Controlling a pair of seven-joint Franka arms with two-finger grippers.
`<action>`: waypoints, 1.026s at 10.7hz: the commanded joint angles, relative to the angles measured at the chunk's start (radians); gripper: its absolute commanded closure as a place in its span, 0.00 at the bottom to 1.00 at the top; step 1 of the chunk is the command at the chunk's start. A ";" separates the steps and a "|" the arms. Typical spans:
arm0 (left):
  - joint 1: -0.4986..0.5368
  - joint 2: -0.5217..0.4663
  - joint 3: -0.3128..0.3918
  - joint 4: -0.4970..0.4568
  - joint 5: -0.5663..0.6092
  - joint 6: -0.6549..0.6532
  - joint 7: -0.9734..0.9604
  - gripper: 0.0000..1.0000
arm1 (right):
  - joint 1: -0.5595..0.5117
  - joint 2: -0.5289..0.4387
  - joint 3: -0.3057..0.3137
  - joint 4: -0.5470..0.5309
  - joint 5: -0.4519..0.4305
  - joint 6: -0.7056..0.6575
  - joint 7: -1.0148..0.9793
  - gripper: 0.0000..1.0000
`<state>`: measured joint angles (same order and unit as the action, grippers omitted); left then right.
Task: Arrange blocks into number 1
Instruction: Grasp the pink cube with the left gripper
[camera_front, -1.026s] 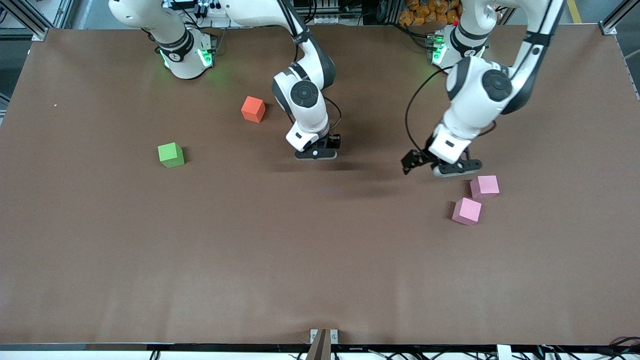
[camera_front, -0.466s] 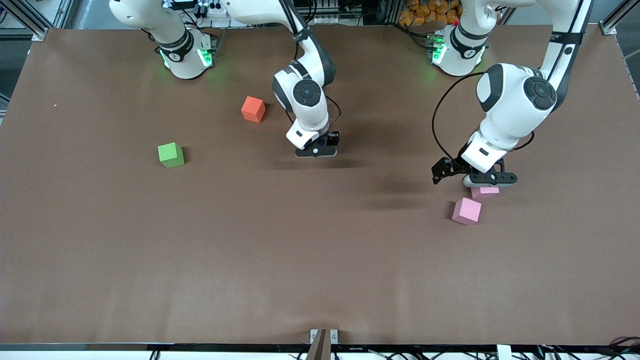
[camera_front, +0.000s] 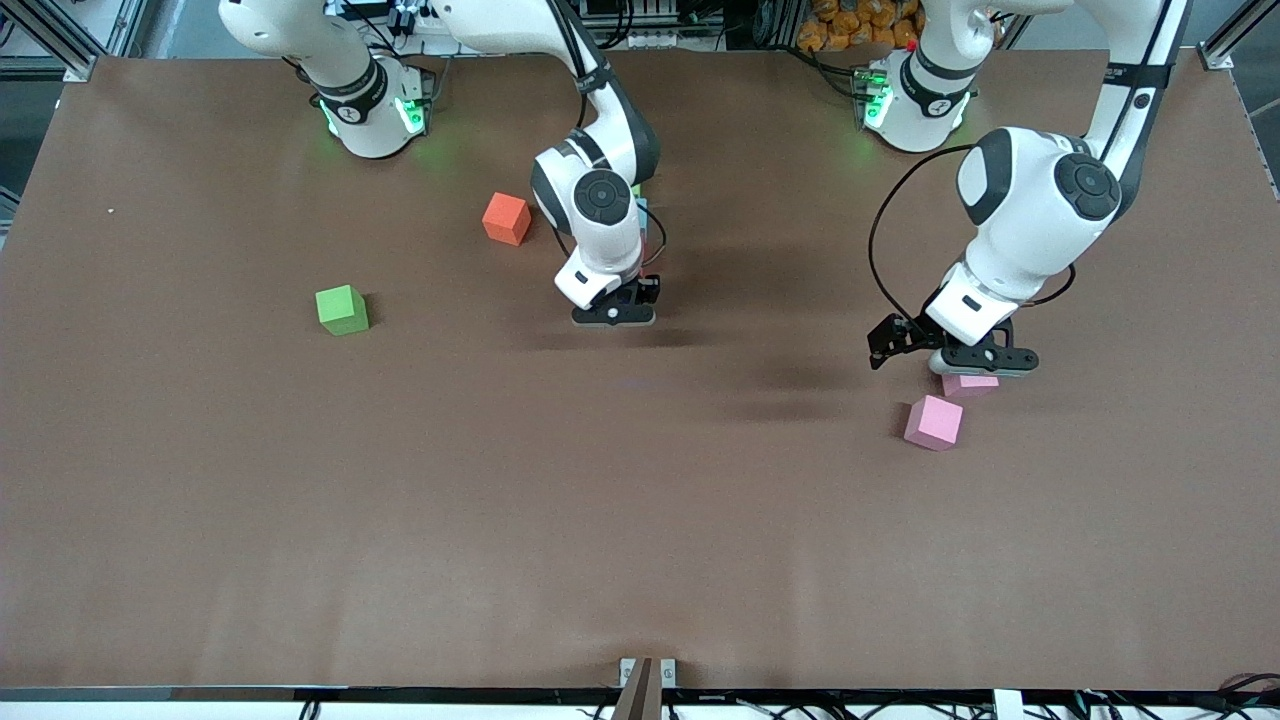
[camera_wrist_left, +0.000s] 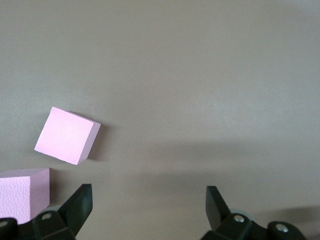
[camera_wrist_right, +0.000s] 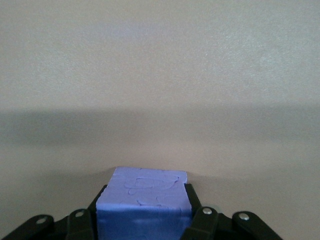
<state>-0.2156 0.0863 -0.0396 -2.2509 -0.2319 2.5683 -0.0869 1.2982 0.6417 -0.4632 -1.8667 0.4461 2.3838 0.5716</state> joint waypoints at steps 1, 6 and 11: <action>-0.001 -0.010 0.004 0.001 0.020 -0.039 0.013 0.00 | 0.053 -0.010 -0.014 -0.034 -0.017 -0.026 0.013 1.00; 0.025 0.073 0.035 0.117 0.023 -0.115 0.201 0.00 | 0.087 -0.027 -0.015 -0.039 -0.017 -0.072 0.086 0.04; 0.028 0.249 0.112 0.272 0.124 -0.116 0.416 0.00 | 0.090 -0.086 -0.080 -0.026 -0.015 -0.083 0.111 0.00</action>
<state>-0.1908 0.2737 0.0595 -2.0580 -0.1385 2.4734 0.2710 1.3770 0.6201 -0.5018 -1.8703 0.4397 2.3196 0.6676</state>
